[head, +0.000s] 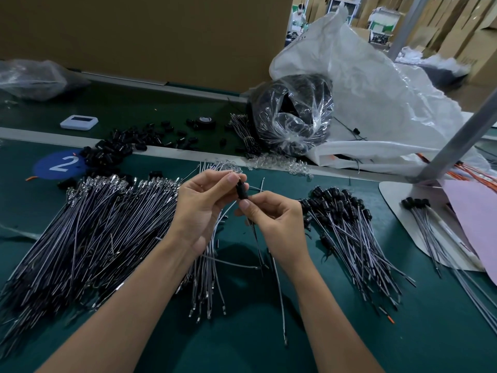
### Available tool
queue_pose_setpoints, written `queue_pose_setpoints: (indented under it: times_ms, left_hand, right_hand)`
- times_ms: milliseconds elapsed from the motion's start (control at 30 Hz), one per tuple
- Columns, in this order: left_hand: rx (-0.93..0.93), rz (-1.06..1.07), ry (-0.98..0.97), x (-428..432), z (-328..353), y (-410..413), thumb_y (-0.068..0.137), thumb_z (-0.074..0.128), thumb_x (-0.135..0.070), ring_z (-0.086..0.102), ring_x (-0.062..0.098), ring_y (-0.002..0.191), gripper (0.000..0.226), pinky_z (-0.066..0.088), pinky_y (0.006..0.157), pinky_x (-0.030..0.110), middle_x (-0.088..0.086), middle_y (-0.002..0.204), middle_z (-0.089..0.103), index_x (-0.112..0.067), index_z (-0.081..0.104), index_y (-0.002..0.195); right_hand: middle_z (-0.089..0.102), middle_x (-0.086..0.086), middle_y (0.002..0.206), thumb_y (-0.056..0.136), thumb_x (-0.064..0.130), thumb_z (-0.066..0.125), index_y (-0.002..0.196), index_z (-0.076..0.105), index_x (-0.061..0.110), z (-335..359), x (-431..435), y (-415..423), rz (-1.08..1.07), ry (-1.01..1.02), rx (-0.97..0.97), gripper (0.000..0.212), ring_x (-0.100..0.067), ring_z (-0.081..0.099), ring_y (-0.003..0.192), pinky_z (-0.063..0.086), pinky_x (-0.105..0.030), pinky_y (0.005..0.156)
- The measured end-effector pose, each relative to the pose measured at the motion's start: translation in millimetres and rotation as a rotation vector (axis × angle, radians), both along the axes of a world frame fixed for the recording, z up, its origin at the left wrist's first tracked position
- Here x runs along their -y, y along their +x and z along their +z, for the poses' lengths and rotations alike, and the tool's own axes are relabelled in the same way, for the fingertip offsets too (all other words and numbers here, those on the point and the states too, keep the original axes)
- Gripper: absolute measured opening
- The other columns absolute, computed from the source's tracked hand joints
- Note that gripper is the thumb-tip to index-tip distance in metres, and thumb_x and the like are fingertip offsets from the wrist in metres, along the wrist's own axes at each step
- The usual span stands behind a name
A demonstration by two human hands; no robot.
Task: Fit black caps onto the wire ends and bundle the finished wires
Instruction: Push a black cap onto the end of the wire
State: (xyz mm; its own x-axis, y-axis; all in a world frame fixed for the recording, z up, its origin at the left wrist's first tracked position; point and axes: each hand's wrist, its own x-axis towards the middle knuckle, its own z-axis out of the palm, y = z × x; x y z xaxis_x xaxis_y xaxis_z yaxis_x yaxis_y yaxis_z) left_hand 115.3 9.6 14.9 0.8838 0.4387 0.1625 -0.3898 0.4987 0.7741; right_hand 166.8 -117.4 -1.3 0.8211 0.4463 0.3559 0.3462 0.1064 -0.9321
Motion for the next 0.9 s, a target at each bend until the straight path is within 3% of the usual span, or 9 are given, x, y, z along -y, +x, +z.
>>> queue_pose_setpoints:
  times_ms: [133, 333, 433, 600, 900]
  left_hand:
    - [0.001, 0.026, 0.021, 1.3, -0.9, 1.9, 0.059, 0.078, -0.018, 0.072, 0.021, 0.073, 0.015, 0.057, 0.067, 0.025, 0.010, 0.080, 0.075, -0.010, 0.077, 0.072]
    - [0.014, 0.044, 0.041, 1.1, -1.3, 2.3, 0.067, 0.074, -0.014, 0.073, 0.020, 0.074, 0.010, 0.057, 0.067, 0.024, 0.009, 0.084, 0.076, -0.011, 0.078, 0.075]
    - [0.025, 0.035, 0.030, 0.7, -0.8, 1.9, 0.060, 0.078, -0.018, 0.073, 0.019, 0.073, 0.016, 0.057, 0.067, 0.024, 0.008, 0.083, 0.076, -0.011, 0.078, 0.075]
    - [0.013, 0.027, 0.031, 0.3, -0.7, 1.8, 0.059, 0.079, -0.017, 0.073, 0.020, 0.076, 0.018, 0.057, 0.069, 0.025, 0.010, 0.083, 0.075, -0.010, 0.078, 0.075]
    - [0.015, -0.005, 0.036, -1.7, -2.6, 1.6, 0.068, 0.073, -0.010, 0.072, 0.018, 0.077, 0.012, 0.056, 0.070, 0.024, 0.009, 0.087, 0.075, -0.009, 0.077, 0.080]
  right_hand:
    - [0.073, -0.014, 0.072, 0.084, 0.006, 0.073, 0.081, 0.073, 0.000, -0.9, 0.2, 0.1, -0.009, 0.027, -0.008, 0.007, -0.037, 0.068, 0.069, 0.054, -0.033, 0.063]
    - [0.072, -0.015, 0.072, 0.084, 0.007, 0.074, 0.078, 0.073, 0.007, 2.3, 0.4, 0.3, -0.030, -0.006, 0.023, 0.005, -0.023, 0.064, 0.061, 0.054, -0.037, 0.063]
    - [0.073, -0.012, 0.072, 0.083, 0.007, 0.075, 0.078, 0.074, 0.011, 2.2, 0.7, 0.3, -0.041, -0.016, 0.028, 0.007, -0.034, 0.066, 0.066, 0.055, -0.043, 0.065]
    - [0.073, -0.011, 0.073, 0.082, 0.005, 0.076, 0.077, 0.073, 0.015, 1.6, -0.1, 0.0, -0.049, -0.026, 0.018, 0.011, -0.040, 0.067, 0.073, 0.054, -0.050, 0.067]
    - [0.074, -0.001, 0.072, 0.082, 0.004, 0.075, 0.081, 0.075, 0.019, 1.5, -0.3, 2.0, -0.037, -0.037, 0.008, 0.016, -0.021, 0.071, 0.071, 0.058, -0.036, 0.072]
